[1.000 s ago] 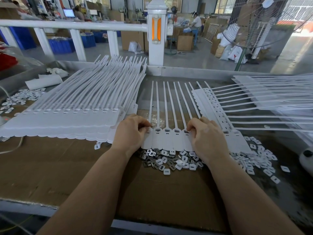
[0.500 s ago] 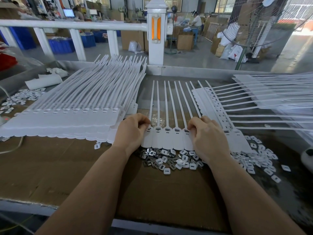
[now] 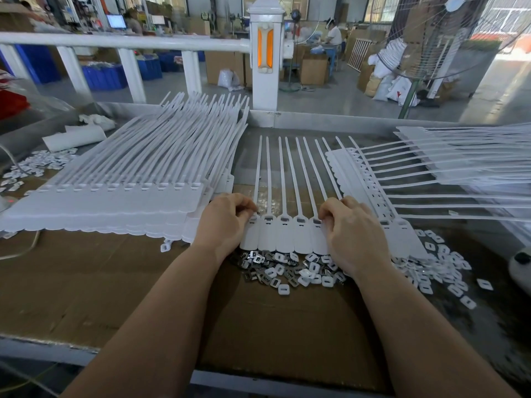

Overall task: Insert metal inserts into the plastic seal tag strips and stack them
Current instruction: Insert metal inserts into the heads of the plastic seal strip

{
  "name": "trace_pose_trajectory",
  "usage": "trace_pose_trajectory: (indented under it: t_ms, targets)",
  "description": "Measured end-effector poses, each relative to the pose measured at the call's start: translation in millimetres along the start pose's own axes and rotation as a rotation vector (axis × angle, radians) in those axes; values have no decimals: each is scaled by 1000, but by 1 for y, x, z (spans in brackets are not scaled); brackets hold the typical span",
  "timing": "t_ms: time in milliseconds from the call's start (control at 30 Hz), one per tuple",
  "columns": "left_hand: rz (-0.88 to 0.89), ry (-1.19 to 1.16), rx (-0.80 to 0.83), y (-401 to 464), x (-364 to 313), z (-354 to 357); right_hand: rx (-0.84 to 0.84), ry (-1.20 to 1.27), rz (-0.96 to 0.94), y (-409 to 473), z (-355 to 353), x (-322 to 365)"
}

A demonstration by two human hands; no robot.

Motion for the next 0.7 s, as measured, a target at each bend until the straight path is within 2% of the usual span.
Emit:
trace_pose_trajectory:
  t_ms: [300,700]
  targets:
    - [61,120,-29,0,-3,-1,-6,-4,6,1,0,-1]
    - [77,100,-38,-4,-5,-4,-18,-8,52,1,2,-4]
Point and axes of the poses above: each hand's wrist, its own y-axis towards the middle knuckle, its own z-axis out of the palm, x = y × z, the point moved 6 cm from there along y, towards the middle knuckle, and after that the axes turned 15 degrees about -y, right-handed, at the moved point
